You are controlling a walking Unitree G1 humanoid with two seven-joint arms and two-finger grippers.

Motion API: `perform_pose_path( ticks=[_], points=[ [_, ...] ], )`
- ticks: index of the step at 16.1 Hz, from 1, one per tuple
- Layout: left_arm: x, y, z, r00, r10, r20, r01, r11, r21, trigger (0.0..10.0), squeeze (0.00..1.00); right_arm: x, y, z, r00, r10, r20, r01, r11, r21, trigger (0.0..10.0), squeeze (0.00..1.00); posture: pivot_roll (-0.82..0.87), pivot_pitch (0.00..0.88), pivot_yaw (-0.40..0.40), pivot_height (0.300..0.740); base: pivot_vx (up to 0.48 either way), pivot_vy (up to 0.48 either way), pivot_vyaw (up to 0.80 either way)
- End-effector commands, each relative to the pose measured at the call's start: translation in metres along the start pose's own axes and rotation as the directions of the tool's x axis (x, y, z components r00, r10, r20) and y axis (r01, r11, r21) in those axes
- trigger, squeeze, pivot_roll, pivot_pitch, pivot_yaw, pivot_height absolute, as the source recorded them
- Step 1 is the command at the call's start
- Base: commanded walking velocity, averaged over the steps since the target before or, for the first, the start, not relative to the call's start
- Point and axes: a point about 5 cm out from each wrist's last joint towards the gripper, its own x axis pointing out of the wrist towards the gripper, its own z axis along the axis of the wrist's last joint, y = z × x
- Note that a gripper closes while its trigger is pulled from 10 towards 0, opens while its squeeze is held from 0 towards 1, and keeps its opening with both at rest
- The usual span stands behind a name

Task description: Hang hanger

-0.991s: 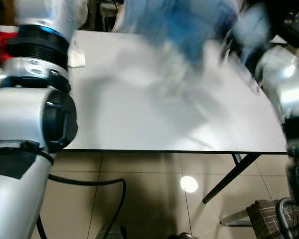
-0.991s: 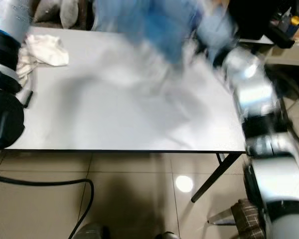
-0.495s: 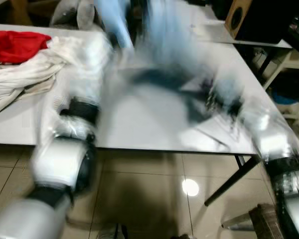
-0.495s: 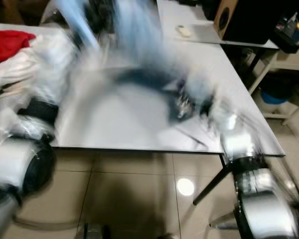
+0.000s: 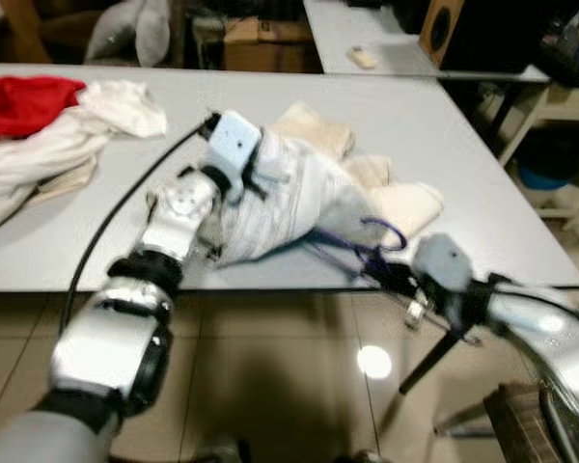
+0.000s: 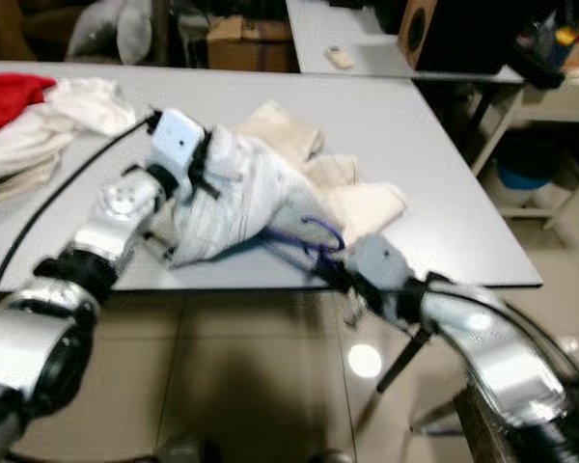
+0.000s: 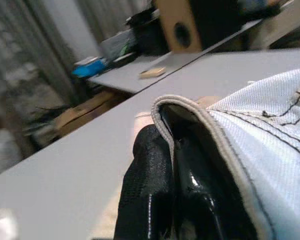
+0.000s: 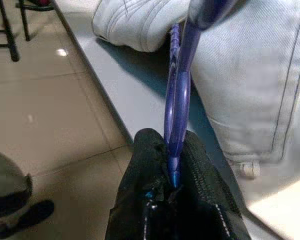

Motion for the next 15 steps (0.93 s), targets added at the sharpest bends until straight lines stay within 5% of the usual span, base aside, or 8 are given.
perform_pose_path(
  ticks=[1,3,5,6,8,11,12,15],
  points=[
    [0.0,0.005,0.001,1.0,0.025,-0.01,-0.025,0.999,0.035,10.0,0.0,-0.005,0.002,0.014,0.999,0.032,0.042,-0.032,0.999,-0.018,10.0,0.0,0.01,0.024,0.006,0.74,0.0,0.0,0.0],
    [-0.003,0.038,0.009,0.986,0.164,-0.02,-0.162,0.985,0.058,10.0,0.0,-0.025,0.005,0.011,0.997,0.05,-0.056,-0.051,0.998,-0.019,10.0,0.0,0.01,0.012,-0.005,0.74,0.0,0.0,0.0],
    [-0.003,0.048,0.015,0.977,0.214,-0.01,-0.214,0.976,0.047,10.0,0.0,-0.027,-0.004,0.01,0.997,-0.048,-0.06,0.047,0.999,-0.021,10.0,0.0,0.0,0.005,-0.002,0.74,0.0,0.0,0.0],
    [0.003,0.055,0.034,0.965,0.256,0.052,-0.254,0.966,-0.04,10.0,0.0,-0.031,-0.039,0.006,0.924,-0.375,-0.07,0.374,0.927,-0.025,10.0,0.0,0.0,0.003,-0.002,0.74,0.0,0.0,0.0],
    [0.01,0.057,0.057,0.952,0.273,0.138,-0.257,0.958,-0.123,10.0,0.0,-0.034,-0.056,0.016,0.849,-0.528,0.015,0.528,0.849,-0.022,10.0,0.0,0.0,0.003,0.0,0.74,0.0,0.0,0.0],
    [0.02,0.059,0.103,0.909,0.276,0.312,-0.196,0.944,-0.264,10.0,0.0,-0.021,-0.069,0.021,0.79,-0.612,0.019,0.613,0.789,-0.05,10.0,0.0,0.0,0.009,0.007,0.74,0.0,0.0,0.0],
    [0.022,0.06,0.122,0.883,0.262,0.39,-0.147,0.943,-0.299,10.0,0.0,-0.013,-0.083,0.021,0.725,-0.688,0.014,0.685,0.72,-0.107,10.0,0.0,0.0,0.009,0.002,0.74,0.0,0.0,0.0],
    [0.021,0.056,0.131,0.865,0.199,0.46,-0.088,0.964,-0.252,10.0,0.0,-0.006,-0.095,0.028,0.675,-0.736,0.052,0.736,0.668,-0.108,10.0,0.0,0.02,0.01,-0.019,0.74,0.0,0.0,0.0]
  ],
)
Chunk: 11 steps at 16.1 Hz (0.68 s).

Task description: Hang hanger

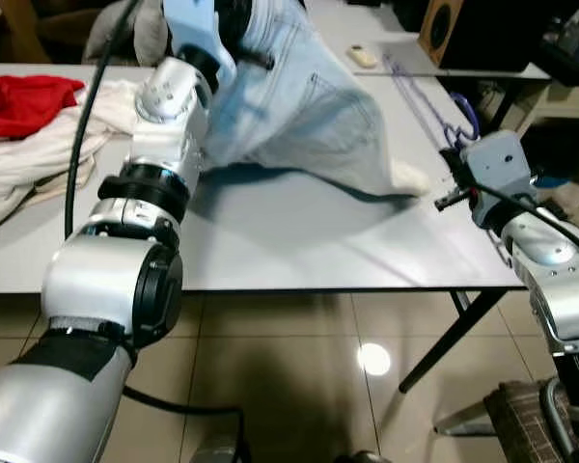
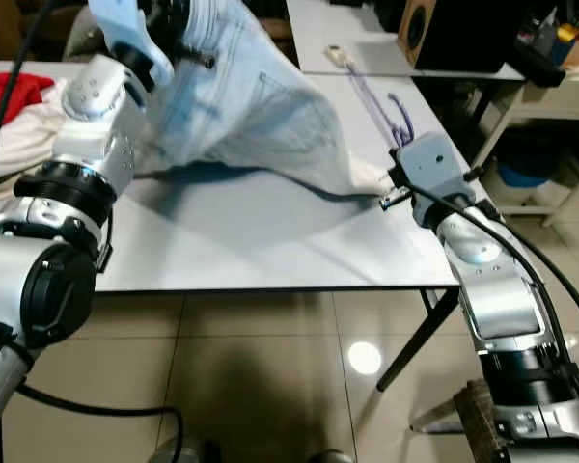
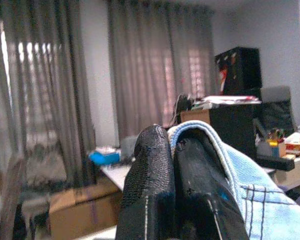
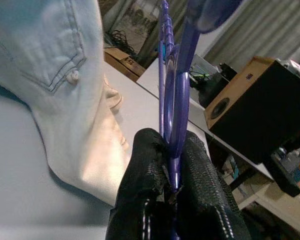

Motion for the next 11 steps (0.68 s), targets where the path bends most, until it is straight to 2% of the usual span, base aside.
perform_pose_path(
  ticks=[1,2,3,4,5,6,7,8,9,10,11],
  points=[
    [-0.006,-0.007,-0.005,0.998,-0.054,0.013,0.053,0.997,0.052,10.0,0.0,-0.007,0.007,-0.003,0.997,0.072,-0.006,-0.072,0.997,-0.006,10.0,0.0,0.02,0.014,-0.023,0.74,0.0,0.0,0.0],
    [-0.015,-0.015,-0.017,0.994,-0.107,-0.007,0.108,0.991,0.077,10.0,0.0,-0.015,0.012,-0.008,0.992,0.124,-0.021,-0.124,0.992,-0.003,10.0,0.0,0.02,0.019,-0.022,0.74,0.0,0.0,0.0],
    [-0.03,-0.024,-0.035,0.986,-0.16,-0.047,0.164,0.981,0.1,10.0,0.0,-0.026,0.013,-0.013,0.989,0.142,-0.047,-0.142,0.99,0.01,10.0,0.0,0.01,0.024,-0.007,0.74,0.0,0.0,0.0],
    [-0.039,-0.029,-0.044,0.979,-0.19,-0.069,0.196,0.975,0.1,10.0,0.0,-0.03,0.011,-0.016,0.99,0.129,-0.061,-0.129,0.992,0.003,10.0,0.0,0.0,0.026,-0.004,0.74,0.0,0.0,0.0],
    [-0.06,-0.034,-0.065,0.958,-0.255,-0.132,0.267,0.961,0.077,10.0,0.0,-0.036,0.004,-0.019,0.994,0.081,-0.074,-0.08,0.997,0.011,10.0,0.0,-0.01,0.03,0.008,0.74,0.0,0.0,0.0],
    [-0.084,-0.035,-0.085,0.918,-0.323,-0.23,0.34,0.939,0.04,10.0,0.0,-0.039,-0.002,-0.018,0.997,0.041,-0.061,-0.037,0.998,0.06,10.0,0.0,-0.02,0.037,0.017,0.74,0.0,0.0,0.0],
    [-0.101,-0.034,-0.1,0.874,-0.372,-0.313,0.392,0.92,0.003,10.0,0.0,-0.04,-0.004,-0.016,0.998,0.034,-0.045,-0.029,0.995,0.094,10.0,0.0,-0.02,0.039,0.018,0.74,0.0,0.0,0.0],
    [-0.115,-0.031,-0.109,0.819,-0.424,-0.386,0.458,0.889,-0.006,10.0,0.0,-0.04,-0.003,-0.013,0.998,0.051,-0.019,-0.049,0.992,0.116,10.0,0.0,-0.01,0.04,0.012,0.74,0.0,0.0,0.0],
    [-0.121,-0.028,-0.113,0.792,-0.431,-0.432,0.477,0.879,-0.003,10.0,0.0,-0.039,-0.002,-0.011,0.998,0.065,-0.005,-0.063,0.99,0.126,10.0,0.0,-0.01,0.04,0.012,0.74,0.0,0.0,0.0],
    [-0.132,-0.015,-0.119,0.732,-0.411,-0.544,0.51,0.859,0.036,10.0,1.0,-0.035,0.004,0.0,0.991,0.12,0.057,-0.128,0.978,0.164,10.0,0.0,0.0,0.037,0.0,0.74,0.0,0.0,0.0],
    [-0.134,-0.01,-0.118,0.726,-0.406,-0.555,0.518,0.854,0.054,10.0,1.0,-0.034,0.006,0.004,0.987,0.142,0.078,-0.153,0.973,0.173,10.0,0.0,0.0,0.037,0.0,0.74,0.0,0.0,0.0]
  ],
)
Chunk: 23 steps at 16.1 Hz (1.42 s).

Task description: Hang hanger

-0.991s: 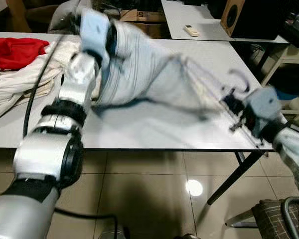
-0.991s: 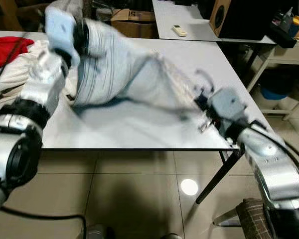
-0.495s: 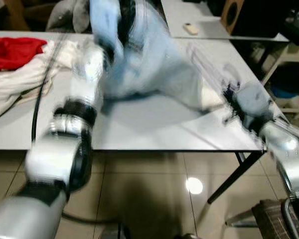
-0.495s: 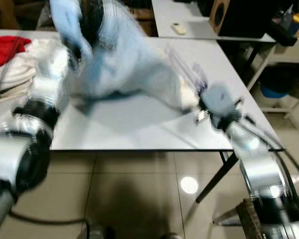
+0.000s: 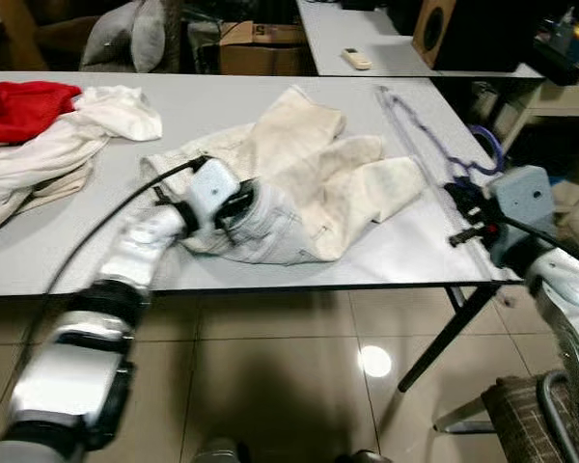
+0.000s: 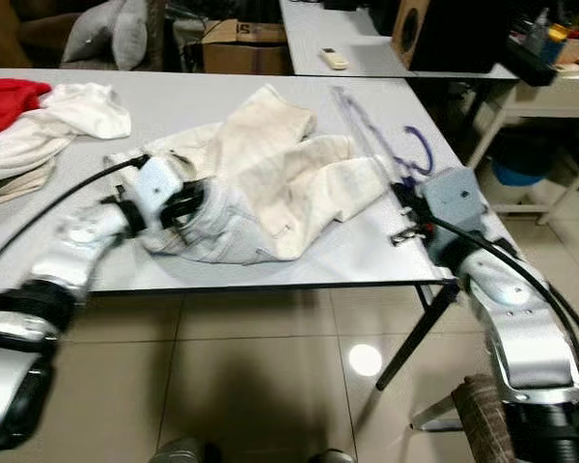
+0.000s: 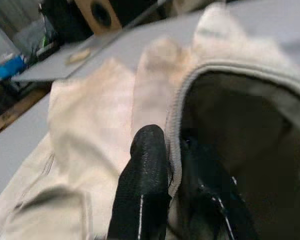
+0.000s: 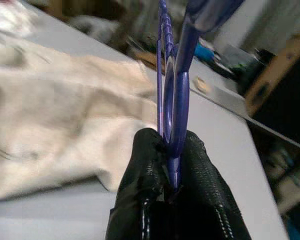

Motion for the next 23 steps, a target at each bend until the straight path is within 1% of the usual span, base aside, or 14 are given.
perform_pose_path(
  ticks=[1,3,4,6,7,9,13,14,16,17,20,21,22,23],
  points=[
    [-0.008,0.006,-0.002,0.998,-0.021,-0.056,0.025,0.996,0.08,10.0,1.0,0.007,0.009,0.018,0.993,0.09,0.071,-0.09,0.996,-0.002,10.0,0.0,0.01,0.032,-0.008,0.74,0.0,0.0,0.0],
    [-0.022,0.02,-0.005,0.994,-0.003,-0.111,0.018,0.991,0.134,10.0,1.0,0.01,0.014,0.021,0.988,0.128,0.083,-0.128,0.992,0.0,10.0,0.0,0.02,0.03,-0.009,0.74,0.0,0.0,0.0],
    [-0.038,0.041,-0.005,0.986,0.071,-0.153,-0.042,0.982,0.186,10.0,1.0,0.012,0.015,0.02,0.989,0.119,0.084,-0.12,0.993,0.006,10.0,0.0,0.02,0.028,-0.008,0.74,0.0,0.0,0.0],
    [-0.054,0.057,-0.008,0.968,0.14,-0.207,-0.09,0.969,0.231,10.0,1.0,0.014,0.016,0.018,0.991,0.105,0.08,-0.106,0.994,0.017,10.0,0.0,0.02,0.027,-0.004,0.74,0.0,0.0,0.0],
    [-0.071,0.074,-0.01,0.942,0.219,-0.252,-0.149,0.952,0.268,10.0,1.0,0.015,0.018,0.015,0.994,0.092,0.063,-0.095,0.995,0.044,10.0,0.0,0.02,0.027,0.003,0.74,0.0,0.0,0.0],
    [-0.09,0.089,-0.011,0.912,0.308,-0.271,-0.24,0.936,0.257,10.0,1.0,0.017,0.02,0.011,0.993,0.105,0.047,-0.108,0.992,0.06,10.0,0.0,0.02,0.026,0.006,0.74,0.0,0.0,0.0],
    [-0.107,0.101,-0.012,0.876,0.392,-0.28,-0.331,0.912,0.243,10.0,1.0,0.032,0.021,0.012,0.99,0.142,0.025,-0.144,0.984,0.107,10.0,0.0,0.03,0.025,-0.003,0.74,0.0,0.0,0.0],
    [-0.107,0.097,-0.016,0.888,0.357,-0.289,-0.298,0.926,0.231,10.0,1.0,0.045,0.017,0.016,0.993,0.12,0.002,-0.118,0.976,0.183,10.0,0.0,0.03,0.024,-0.006,0.74,0.0,0.0,0.0],
    [-0.109,0.089,-0.022,0.905,0.275,-0.326,-0.208,0.952,0.226,10.0,1.0,0.055,0.011,0.023,0.994,0.107,0.023,-0.109,0.967,0.23,10.0,0.0,0.03,0.024,-0.012,0.74,0.0,0.0,0.0],
    [-0.114,0.084,-0.028,0.917,0.184,-0.355,-0.14,0.979,0.147,10.0,1.0,0.062,0.007,0.031,0.994,0.101,0.049,-0.111,0.957,0.268,10.0,0.0,0.04,0.024,-0.016,0.74,0.0,0.0,0.0],
    [-0.133,0.082,-0.029,0.927,0.004,-0.374,-0.015,1.0,-0.026,10.0,1.0,0.069,0.005,0.036,0.992,0.109,0.061,-0.122,0.944,0.307,10.0,0.0,0.05,0.025,-0.031,0.74,0.0,0.0,0.0],
    [-0.141,0.082,-0.027,0.928,-0.065,-0.368,0.036,0.996,-0.086,10.0,1.0,0.07,0.006,0.034,0.992,0.111,0.055,-0.123,0.941,0.314,10.0,0.0,0.05,0.025,-0.031,0.74,0.0,0.0,0.0],
    [-0.15,0.087,-0.02,0.942,-0.118,-0.314,0.052,0.976,-0.213,10.0,1.0,0.07,0.006,0.032,0.993,0.109,0.046,-0.118,0.94,0.321,10.0,0.0,0.05,0.025,-0.03,0.74,0.0,0.0,0.0],
    [-0.154,0.091,-0.009,0.967,-0.144,-0.21,0.071,0.945,-0.319,10.0,1.0,0.07,0.007,0.031,0.994,0.103,0.043,-0.112,0.935,0.336,10.0,0.0,0.05,0.026,-0.028,0.74,0.0,0.0,0.0]
  ],
)
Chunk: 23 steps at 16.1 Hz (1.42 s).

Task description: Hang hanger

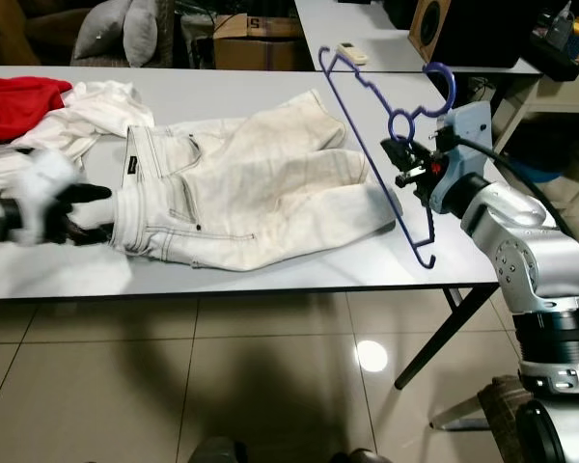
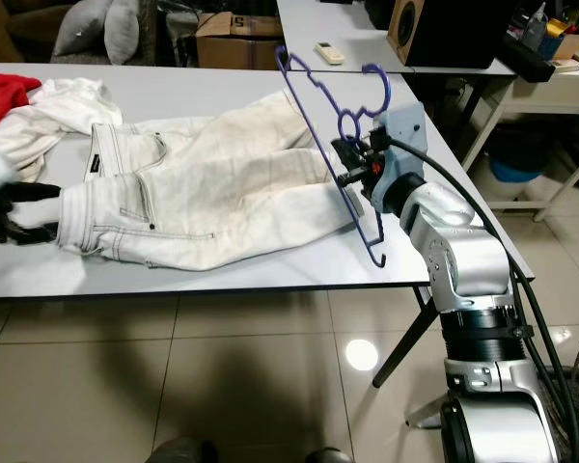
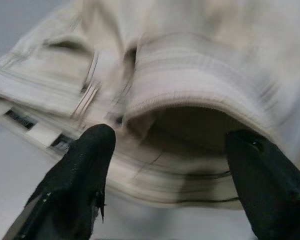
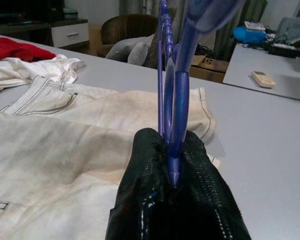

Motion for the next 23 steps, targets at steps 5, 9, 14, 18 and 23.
perform_pose_path(
  ticks=[5,9,14,18,23],
  points=[
    [-0.017,0.018,0.073,0.757,0.146,0.637,0.029,0.966,-0.256,10.0,1.0,-0.019,-0.006,0.004,0.995,-0.079,0.054,0.076,0.995,0.064,10.0,0.0,0.05,0.028,-0.016,0.74,0.0,0.0,0.0],
    [0.036,-0.008,0.079,0.806,0.214,0.552,-0.131,0.974,-0.186,10.0,1.0,-0.041,0.002,0.002,0.983,-0.165,0.08,0.16,0.985,0.066,10.0,0.0,0.03,0.03,0.004,0.74,0.0,0.0,0.0],
    [0.092,-0.083,0.048,0.775,0.446,0.449,-0.416,0.893,-0.169,10.0,0.07,-0.081,0.037,-0.032,0.93,-0.366,-0.011,0.364,0.928,-0.076,10.0,0.0,-0.01,0.033,0.039,0.74,0.0,0.048,0.0],
    [0.095,-0.122,0.023,0.785,0.488,0.382,-0.454,0.872,-0.183,10.0,0.05,-0.094,0.053,-0.04,0.922,-0.386,-0.004,0.386,0.922,0.009,10.0,0.0,0.0,0.032,0.031,0.74,0.0,0.442,0.0],
    [0.099,-0.137,0.024,0.78,0.512,0.359,-0.473,0.859,-0.198,10.0,0.04,-0.091,0.063,-0.043,0.931,-0.366,-0.006,0.365,0.927,0.084,10.0,0.0,0.01,0.033,0.011,0.74,0.0,0.48,0.0]
  ],
)
